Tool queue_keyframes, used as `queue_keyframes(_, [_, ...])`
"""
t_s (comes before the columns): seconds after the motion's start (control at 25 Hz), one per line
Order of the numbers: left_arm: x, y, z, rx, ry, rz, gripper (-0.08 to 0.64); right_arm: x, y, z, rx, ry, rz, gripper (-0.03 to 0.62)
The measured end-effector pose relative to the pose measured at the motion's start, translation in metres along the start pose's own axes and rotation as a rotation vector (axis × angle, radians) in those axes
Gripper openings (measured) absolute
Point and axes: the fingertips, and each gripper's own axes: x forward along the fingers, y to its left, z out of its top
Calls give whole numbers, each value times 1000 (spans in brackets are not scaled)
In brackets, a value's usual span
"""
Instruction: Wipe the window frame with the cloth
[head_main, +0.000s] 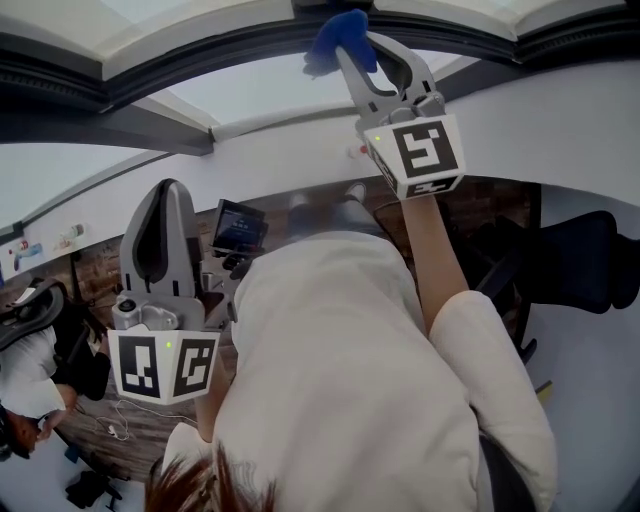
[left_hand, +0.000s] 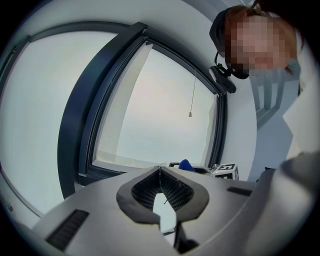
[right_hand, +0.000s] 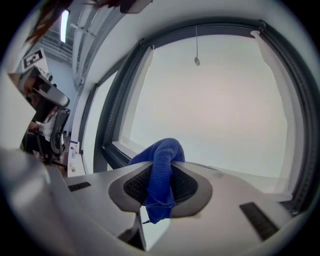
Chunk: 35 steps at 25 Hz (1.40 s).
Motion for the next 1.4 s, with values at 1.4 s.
queue_keyframes(1.4, [10,-16,-12,9,42,-63,9,-139,76,-10,192,68,99,86])
